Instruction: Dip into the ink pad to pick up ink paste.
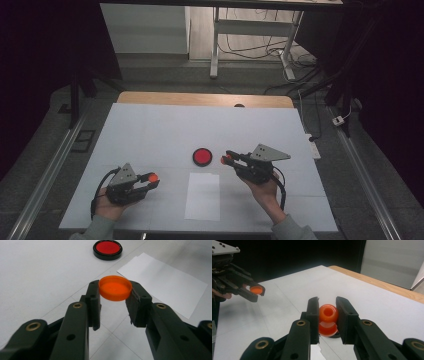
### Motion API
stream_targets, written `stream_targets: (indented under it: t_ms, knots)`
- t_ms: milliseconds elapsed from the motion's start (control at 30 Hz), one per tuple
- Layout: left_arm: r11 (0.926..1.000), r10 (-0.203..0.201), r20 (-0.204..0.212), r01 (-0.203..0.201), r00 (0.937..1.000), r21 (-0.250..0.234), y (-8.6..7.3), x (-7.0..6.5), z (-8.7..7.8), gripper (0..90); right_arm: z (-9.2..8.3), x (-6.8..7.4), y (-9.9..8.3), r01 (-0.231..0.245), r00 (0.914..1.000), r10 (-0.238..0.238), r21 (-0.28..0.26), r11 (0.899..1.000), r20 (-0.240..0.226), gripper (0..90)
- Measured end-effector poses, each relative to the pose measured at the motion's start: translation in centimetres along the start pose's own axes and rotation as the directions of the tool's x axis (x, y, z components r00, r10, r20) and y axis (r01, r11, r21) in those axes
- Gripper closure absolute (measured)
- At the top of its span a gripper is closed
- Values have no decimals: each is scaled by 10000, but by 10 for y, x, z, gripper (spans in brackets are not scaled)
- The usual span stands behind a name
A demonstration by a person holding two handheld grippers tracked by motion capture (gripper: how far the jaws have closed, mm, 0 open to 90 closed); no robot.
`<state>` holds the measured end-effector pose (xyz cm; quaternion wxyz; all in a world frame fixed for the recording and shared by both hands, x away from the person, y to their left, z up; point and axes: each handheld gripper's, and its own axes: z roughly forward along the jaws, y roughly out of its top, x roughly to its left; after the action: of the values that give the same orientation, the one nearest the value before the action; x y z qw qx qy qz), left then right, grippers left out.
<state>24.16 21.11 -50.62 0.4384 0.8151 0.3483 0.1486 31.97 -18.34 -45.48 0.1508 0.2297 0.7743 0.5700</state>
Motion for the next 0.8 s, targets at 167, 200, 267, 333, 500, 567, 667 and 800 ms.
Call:
stream_targets:
  t_ms: [167,200,267,333,500,567,667,800]
  knots:
    - [10000,-27,-4,27,10000,15,0,1,0,653,6,-1,2,87,10000,-87,146,9999,-12,721]
    - [10000,-29,6,29,10000,27,0,1,1,653,7,-1,2,110,9999,-110,172,9998,24,721]
    - [10000,-33,4,33,10000,53,0,1,1,653,10,-2,3,37,10000,-37,206,9998,-5,721]
    - [10000,-53,9,53,10000,57,0,1,1,653,12,-3,4,18,10000,-17,267,9996,-4,721]
    - [9999,-49,54,49,10000,92,0,1,2,652,16,-6,6,-1,10000,3,381,9993,-55,721]
    - [9999,-51,52,50,10000,92,0,1,2,652,17,-6,6,-24,10000,27,372,9993,-67,721]
    - [9999,-49,48,49,10000,92,0,1,2,653,20,-7,7,-78,9999,82,388,9992,-90,721]
    - [9999,-58,52,58,10000,89,0,1,2,653,27,-7,8,-173,9998,178,485,9987,-92,721]
